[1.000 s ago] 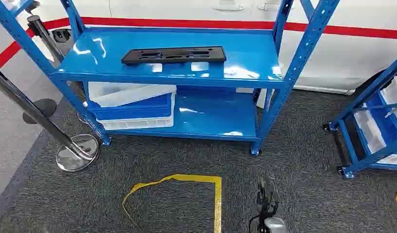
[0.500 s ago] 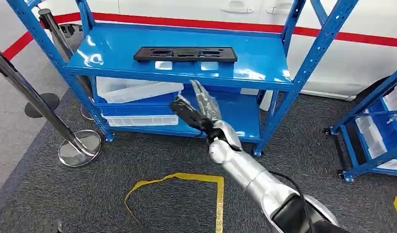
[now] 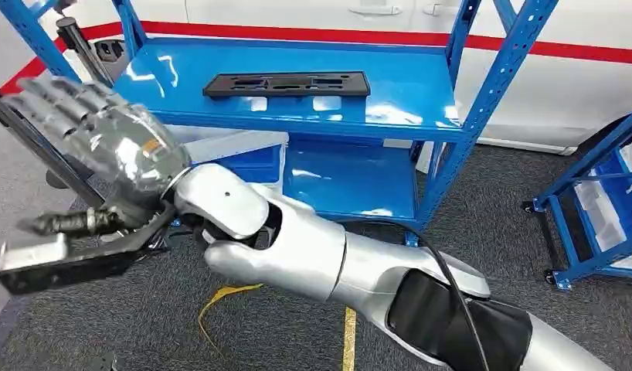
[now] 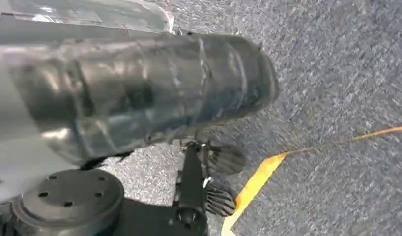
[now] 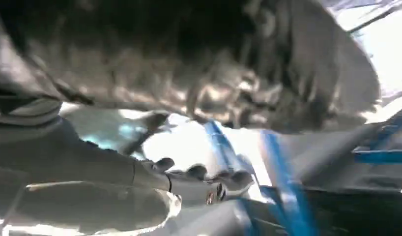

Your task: Take the parts from the cabinet and place them on the table.

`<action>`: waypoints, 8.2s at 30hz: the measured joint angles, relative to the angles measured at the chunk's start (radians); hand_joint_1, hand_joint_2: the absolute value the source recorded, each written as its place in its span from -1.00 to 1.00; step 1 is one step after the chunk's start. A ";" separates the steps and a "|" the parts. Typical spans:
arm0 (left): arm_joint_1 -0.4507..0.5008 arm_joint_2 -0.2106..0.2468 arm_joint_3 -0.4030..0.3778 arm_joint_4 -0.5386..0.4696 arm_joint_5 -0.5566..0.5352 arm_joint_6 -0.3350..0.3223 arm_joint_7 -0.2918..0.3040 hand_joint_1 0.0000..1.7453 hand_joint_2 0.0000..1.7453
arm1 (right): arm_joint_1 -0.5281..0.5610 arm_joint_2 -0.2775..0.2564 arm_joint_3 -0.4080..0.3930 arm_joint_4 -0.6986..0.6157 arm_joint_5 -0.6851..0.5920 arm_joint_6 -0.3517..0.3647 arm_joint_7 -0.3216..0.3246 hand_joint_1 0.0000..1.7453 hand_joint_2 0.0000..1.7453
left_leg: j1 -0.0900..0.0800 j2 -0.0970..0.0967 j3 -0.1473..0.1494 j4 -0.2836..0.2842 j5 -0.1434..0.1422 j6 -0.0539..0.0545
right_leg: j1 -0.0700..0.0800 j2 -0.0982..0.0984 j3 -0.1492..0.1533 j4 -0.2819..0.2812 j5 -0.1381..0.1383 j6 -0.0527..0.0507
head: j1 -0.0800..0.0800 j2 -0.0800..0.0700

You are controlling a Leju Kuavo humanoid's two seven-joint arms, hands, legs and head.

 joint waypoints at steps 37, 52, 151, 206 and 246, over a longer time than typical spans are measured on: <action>0.005 0.005 -0.060 0.000 -0.016 0.058 -0.012 -1.00 -1.00 | -0.149 0.068 0.208 0.262 0.015 0.276 0.124 -1.00 -1.00 | -0.004 -0.002 0.094 -0.193 0.055 0.024 | 0.011 0.000 0.024 -0.034 0.008 0.023 | -0.007 0.000; 0.006 0.005 -0.068 0.000 -0.010 0.087 0.019 -1.00 -1.00 | -0.192 0.063 0.226 0.427 0.022 0.247 0.104 -1.00 -1.00 | -0.013 -0.002 0.106 -0.205 0.055 0.033 | 0.029 0.003 0.009 -0.033 0.022 -0.002 | -0.006 0.000; 0.006 0.034 -0.113 0.001 0.013 0.079 0.048 -1.00 -1.00 | -0.144 -0.220 0.122 0.519 -0.042 0.322 0.165 -1.00 -1.00 | -0.009 0.001 -0.020 0.044 -0.024 0.016 | 0.010 0.011 0.015 -0.044 0.026 -0.006 | -0.025 0.000; 0.002 0.044 -0.132 0.002 0.035 0.085 0.060 -1.00 -1.00 | -0.086 -0.288 0.104 0.518 -0.056 0.317 0.183 -1.00 1.00 | -0.011 0.001 0.121 -0.143 -0.031 0.022 | -0.001 0.007 -0.008 -0.034 0.031 0.004 | -0.026 0.000; 0.001 0.064 -0.133 0.002 0.047 0.089 0.065 -1.00 -1.00 | 0.004 -0.302 0.099 0.516 -0.071 0.316 0.196 -1.00 1.00 | -0.015 0.000 0.083 -0.186 0.072 0.026 | 0.006 0.011 0.029 -0.031 -0.002 0.005 | -0.027 0.000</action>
